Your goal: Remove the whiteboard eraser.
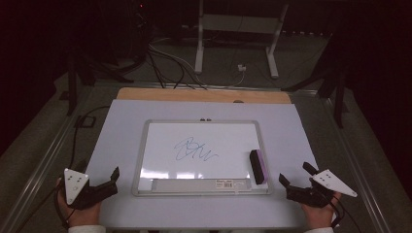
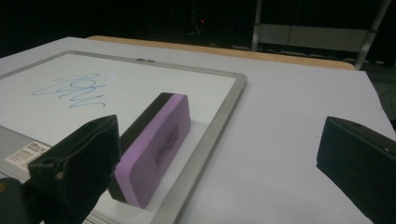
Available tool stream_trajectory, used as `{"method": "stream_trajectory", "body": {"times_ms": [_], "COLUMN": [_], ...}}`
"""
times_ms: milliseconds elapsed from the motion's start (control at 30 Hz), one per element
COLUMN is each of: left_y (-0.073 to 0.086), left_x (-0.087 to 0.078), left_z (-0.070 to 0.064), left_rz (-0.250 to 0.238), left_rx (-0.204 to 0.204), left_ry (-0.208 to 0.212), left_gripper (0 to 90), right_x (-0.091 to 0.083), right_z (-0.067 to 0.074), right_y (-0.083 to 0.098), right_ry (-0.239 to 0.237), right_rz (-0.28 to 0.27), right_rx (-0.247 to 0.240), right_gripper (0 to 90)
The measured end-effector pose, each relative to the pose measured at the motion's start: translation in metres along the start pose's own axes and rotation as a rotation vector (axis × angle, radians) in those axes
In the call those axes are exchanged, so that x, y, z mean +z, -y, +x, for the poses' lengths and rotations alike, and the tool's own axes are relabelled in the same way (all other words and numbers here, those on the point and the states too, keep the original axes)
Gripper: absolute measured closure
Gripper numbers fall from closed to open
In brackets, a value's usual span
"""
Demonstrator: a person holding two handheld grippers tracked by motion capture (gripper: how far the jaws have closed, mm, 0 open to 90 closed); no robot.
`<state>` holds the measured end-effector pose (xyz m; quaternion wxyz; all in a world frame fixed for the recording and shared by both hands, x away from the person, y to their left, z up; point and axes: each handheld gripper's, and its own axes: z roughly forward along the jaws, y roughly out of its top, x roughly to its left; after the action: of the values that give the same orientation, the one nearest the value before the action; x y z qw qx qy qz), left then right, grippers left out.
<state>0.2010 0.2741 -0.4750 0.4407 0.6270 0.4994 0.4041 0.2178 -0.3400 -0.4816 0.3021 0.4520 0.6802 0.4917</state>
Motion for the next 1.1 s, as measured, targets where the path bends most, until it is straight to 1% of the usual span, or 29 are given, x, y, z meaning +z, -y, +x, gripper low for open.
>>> {"method": "stream_trajectory", "body": {"times_ms": [67, 100, 200, 333, 433, 467, 533, 633, 667, 767, 800, 833, 967, 1000, 1100], "left_y": [0.0, 0.001, 0.002, 0.004, 0.005, 0.005, 0.005, 0.005, 0.005, 0.006, 0.006, 0.006, 0.008, 0.008, 0.008], "left_x": [0.0, 0.001, 0.003, 0.004, 0.004, 0.004, 0.004, 0.004, 0.005, 0.005, 0.005, 0.005, 0.007, 0.007, 0.007], "left_z": [0.0, 0.0, 0.001, 0.002, 0.002, 0.002, 0.002, 0.001, 0.0, 0.0, 0.0, 0.0, 0.001, 0.001, 0.001], "left_rz": [0.005, 0.01, 0.017, 0.024, 0.027, 0.028, 0.027, 0.028, 0.029, 0.031, 0.035, 0.035, 0.043, 0.045, 0.044], "left_rx": [-0.001, -0.002, -0.003, -0.011, -0.01, -0.01, -0.016, -0.019, -0.019, -0.018, -0.016, -0.016, -0.016, -0.014, -0.013], "left_ry": [-0.001, -0.002, -0.003, -0.002, -0.007, -0.013, -0.015, -0.017, -0.02, -0.023, -0.023, -0.023, -0.025, -0.026, -0.026], "left_gripper": [0.5, 0.5, 0.4, 0.5, 0.5, 0.5, 0.5, 0.5, 0.5, 0.5, 0.5, 0.5, 0.5, 0.5, 0.5], "right_x": [-0.001, -0.002, -0.002, -0.001, -0.001, -0.002, -0.002, -0.001, -0.001, -0.001, -0.001, 0.0, 0.001, 0.003, 0.005], "right_z": [0.0, 0.0, 0.0, 0.002, 0.004, 0.005, 0.006, 0.007, 0.008, 0.007, 0.007, 0.006, 0.004, 0.003, 0.002], "right_y": [-0.001, -0.002, -0.003, -0.007, -0.01, -0.013, -0.017, -0.022, -0.029, -0.038, -0.038, -0.042, -0.049, -0.054, -0.058], "right_ry": [0.004, 0.014, 0.018, 0.025, 0.029, 0.029, 0.021, 0.017, 0.012, -0.01, -0.01, -0.011, -0.01, -0.009, -0.01], "right_rz": [-0.004, -0.007, -0.007, 0.008, 0.003, -0.004, -0.014, -0.011, -0.009, -0.009, -0.009, -0.008, -0.003, 0.002, 0.011], "right_rx": [-0.003, -0.006, -0.005, -0.031, -0.039, -0.044, -0.027, -0.037, -0.045, -0.039, -0.039, -0.041, -0.043, -0.038, -0.034], "right_gripper": [0.1, 0.1, 0.1, 0.1, 0.1, 0.1, 0.2, 0.1, 0.2, 0.1, 0.1, 0.1, 0.1, 0.1, 0.1]}}
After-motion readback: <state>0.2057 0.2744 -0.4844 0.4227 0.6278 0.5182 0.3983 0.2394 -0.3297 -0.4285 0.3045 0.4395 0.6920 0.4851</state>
